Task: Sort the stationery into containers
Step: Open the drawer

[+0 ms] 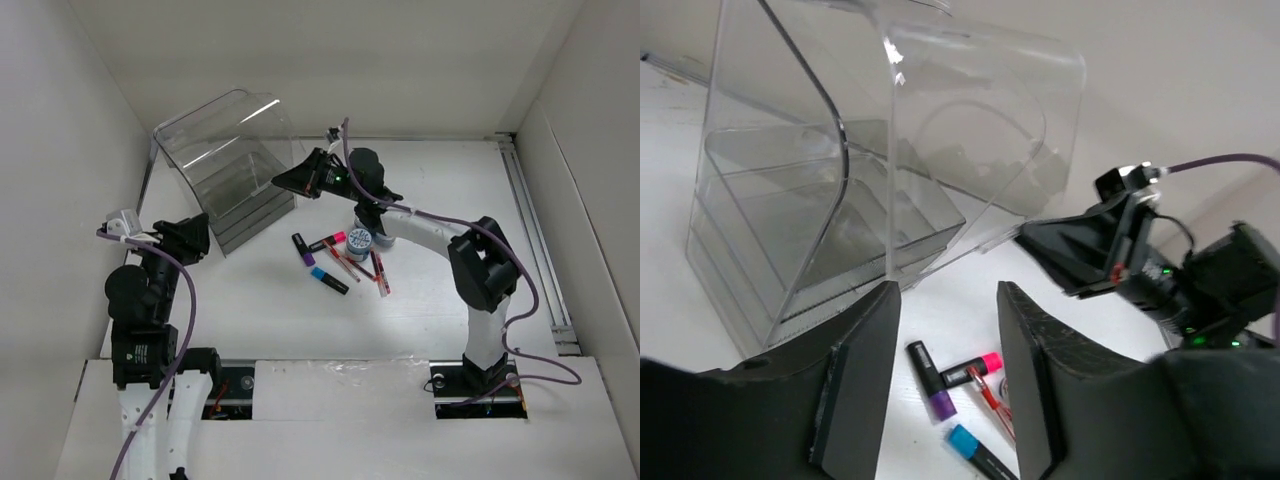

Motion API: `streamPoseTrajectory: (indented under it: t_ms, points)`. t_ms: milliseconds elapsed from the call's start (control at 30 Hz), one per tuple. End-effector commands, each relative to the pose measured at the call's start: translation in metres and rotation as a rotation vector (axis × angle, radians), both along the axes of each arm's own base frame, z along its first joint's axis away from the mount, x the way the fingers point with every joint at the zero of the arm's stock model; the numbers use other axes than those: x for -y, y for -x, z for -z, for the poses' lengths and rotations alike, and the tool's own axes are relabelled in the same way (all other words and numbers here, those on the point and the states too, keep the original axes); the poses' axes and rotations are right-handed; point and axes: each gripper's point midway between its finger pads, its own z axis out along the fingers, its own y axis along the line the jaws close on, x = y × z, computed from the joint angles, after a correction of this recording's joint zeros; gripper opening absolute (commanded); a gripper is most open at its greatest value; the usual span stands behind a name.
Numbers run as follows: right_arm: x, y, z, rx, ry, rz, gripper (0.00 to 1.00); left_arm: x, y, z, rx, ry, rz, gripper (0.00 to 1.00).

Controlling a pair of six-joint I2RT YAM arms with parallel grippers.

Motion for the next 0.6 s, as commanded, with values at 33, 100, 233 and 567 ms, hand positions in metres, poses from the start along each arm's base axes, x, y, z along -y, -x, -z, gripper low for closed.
streamPoseTrajectory:
  t_ms: [33,100,233,567]
  points:
    - [0.013,0.033,-0.115,0.238,-0.151,-0.036,0.02,-0.008,0.010,-0.010,0.032,-0.008,-0.048,0.39]
    - [0.015,0.036,-0.124,0.249,-0.160,-0.036,0.02,-0.013,0.010,-0.002,0.009,-0.006,-0.076,0.36]
    - [0.018,0.039,-0.146,0.270,-0.177,-0.035,0.02,-0.016,0.010,0.000,0.008,0.004,-0.096,0.32]
    - [0.014,0.040,-0.192,0.297,-0.213,-0.036,0.02,0.001,-0.004,-0.005,0.036,-0.003,0.007,0.28]
